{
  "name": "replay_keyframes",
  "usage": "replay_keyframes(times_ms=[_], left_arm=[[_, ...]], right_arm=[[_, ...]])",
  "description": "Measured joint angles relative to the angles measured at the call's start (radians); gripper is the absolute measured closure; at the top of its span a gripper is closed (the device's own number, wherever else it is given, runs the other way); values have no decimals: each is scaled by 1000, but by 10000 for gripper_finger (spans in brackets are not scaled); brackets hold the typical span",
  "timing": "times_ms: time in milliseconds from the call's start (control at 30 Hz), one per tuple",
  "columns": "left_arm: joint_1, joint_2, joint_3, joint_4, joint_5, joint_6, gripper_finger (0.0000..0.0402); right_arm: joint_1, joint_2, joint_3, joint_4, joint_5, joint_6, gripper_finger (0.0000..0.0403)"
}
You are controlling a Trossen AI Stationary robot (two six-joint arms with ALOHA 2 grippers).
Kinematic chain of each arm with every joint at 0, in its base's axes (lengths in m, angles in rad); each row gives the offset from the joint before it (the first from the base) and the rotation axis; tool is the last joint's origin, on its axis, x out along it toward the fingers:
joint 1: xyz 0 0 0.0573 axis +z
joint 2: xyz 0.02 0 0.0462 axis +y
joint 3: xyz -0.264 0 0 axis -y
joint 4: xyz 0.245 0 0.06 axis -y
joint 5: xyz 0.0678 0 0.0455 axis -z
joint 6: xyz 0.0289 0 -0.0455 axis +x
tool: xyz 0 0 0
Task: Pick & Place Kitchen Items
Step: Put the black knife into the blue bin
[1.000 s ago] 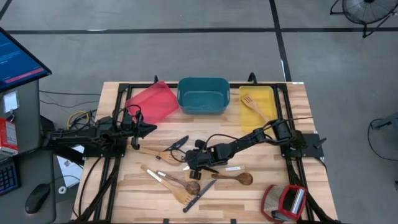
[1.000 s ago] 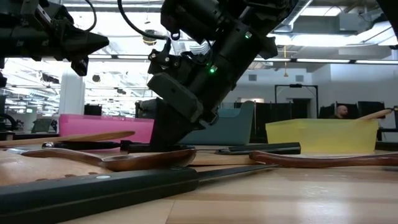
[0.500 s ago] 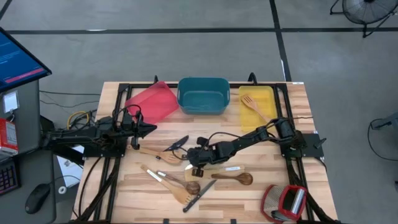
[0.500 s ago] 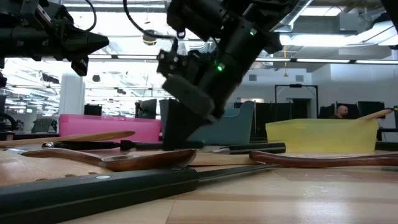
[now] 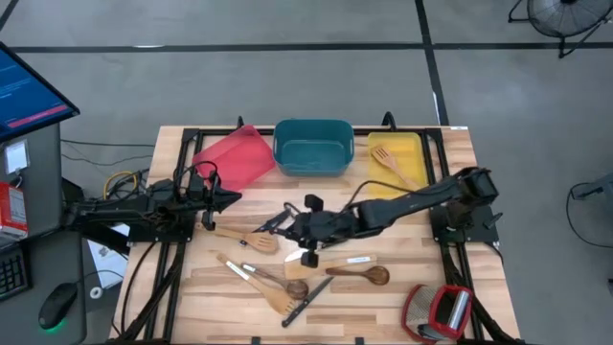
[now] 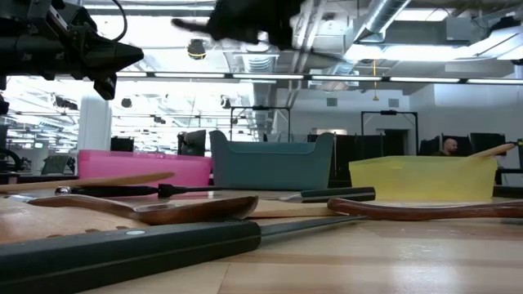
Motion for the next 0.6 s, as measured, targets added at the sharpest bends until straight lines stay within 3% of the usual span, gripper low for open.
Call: replay_keyframes(times_ms=[333,600], left_arm=[[0,0,0,8,0,0,399],[0,0,0,15,0,0,399]], right_arm=[[98,-219,1,213,-24,-165,304],[190,-292,2,490,-255,-359,304]])
